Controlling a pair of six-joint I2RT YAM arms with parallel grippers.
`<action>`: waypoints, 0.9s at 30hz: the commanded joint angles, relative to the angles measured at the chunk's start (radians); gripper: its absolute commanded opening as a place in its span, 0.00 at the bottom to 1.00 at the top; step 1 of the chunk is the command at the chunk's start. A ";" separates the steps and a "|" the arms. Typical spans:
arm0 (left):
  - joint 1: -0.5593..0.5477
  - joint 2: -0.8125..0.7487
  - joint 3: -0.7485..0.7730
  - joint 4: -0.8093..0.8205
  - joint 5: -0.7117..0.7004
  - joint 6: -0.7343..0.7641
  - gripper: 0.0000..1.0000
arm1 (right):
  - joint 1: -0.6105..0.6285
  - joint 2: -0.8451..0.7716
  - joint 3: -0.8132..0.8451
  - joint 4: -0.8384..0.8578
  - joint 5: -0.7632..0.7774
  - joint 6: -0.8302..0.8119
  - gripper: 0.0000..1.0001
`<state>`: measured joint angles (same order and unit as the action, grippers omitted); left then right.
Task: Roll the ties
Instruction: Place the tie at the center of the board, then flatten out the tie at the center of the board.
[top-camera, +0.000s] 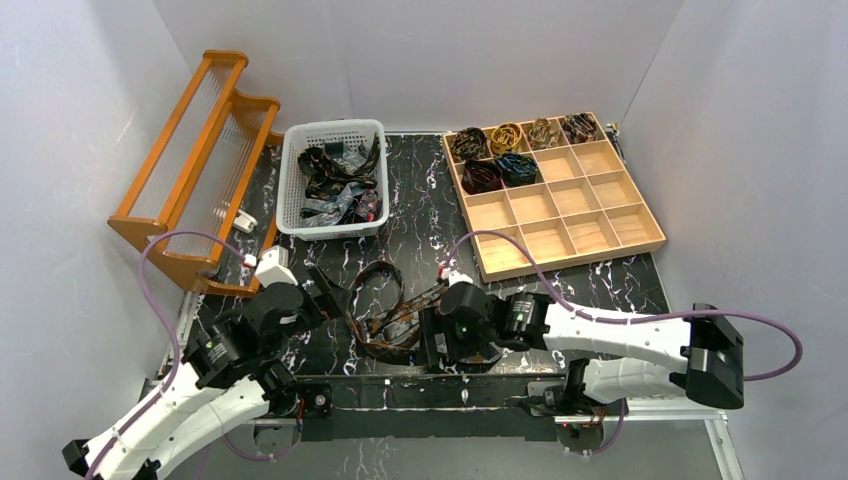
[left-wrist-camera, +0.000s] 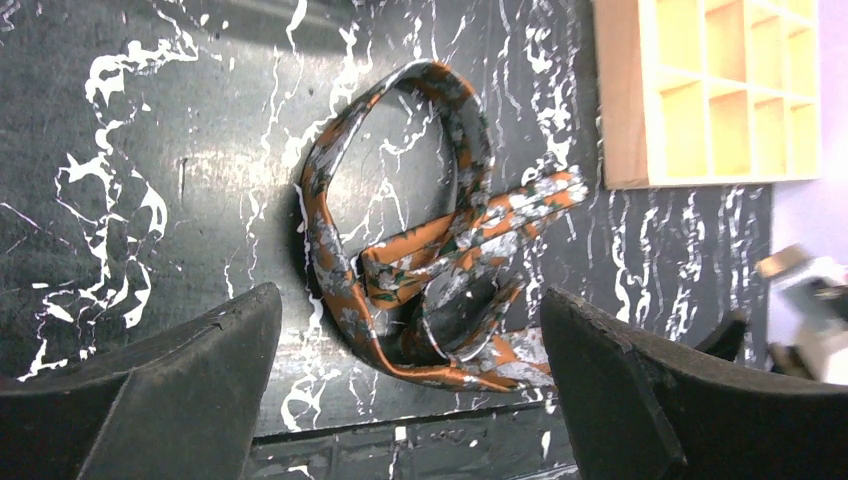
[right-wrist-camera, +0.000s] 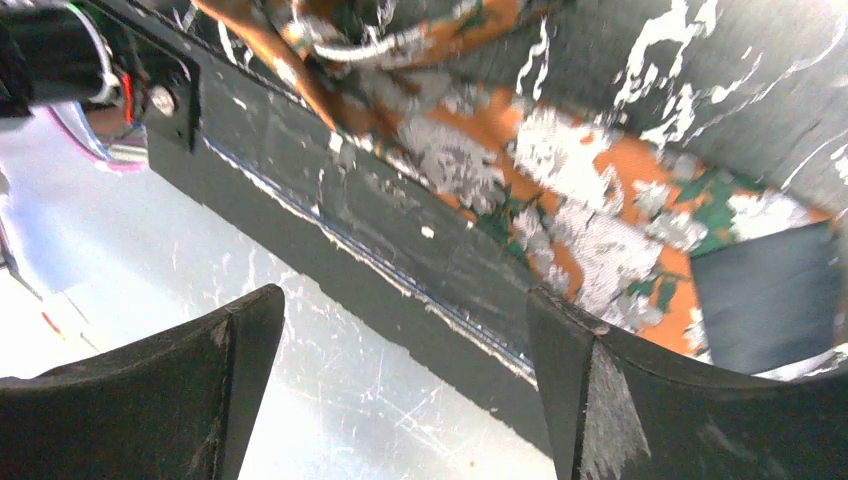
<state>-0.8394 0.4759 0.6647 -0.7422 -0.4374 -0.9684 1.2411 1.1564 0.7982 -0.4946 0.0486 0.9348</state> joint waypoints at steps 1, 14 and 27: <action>0.003 -0.062 -0.001 -0.038 -0.080 -0.002 0.98 | 0.052 0.019 -0.061 0.045 0.033 0.155 0.99; 0.002 0.101 0.014 -0.004 0.012 0.036 0.98 | -0.026 0.022 -0.115 0.063 0.156 0.236 0.99; 0.002 0.237 0.093 0.037 0.086 0.150 0.98 | -0.027 -0.388 -0.318 0.024 0.019 0.628 0.99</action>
<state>-0.8394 0.6804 0.6960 -0.7074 -0.3630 -0.8806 1.2175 0.8902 0.6250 -0.5278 0.1215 1.3514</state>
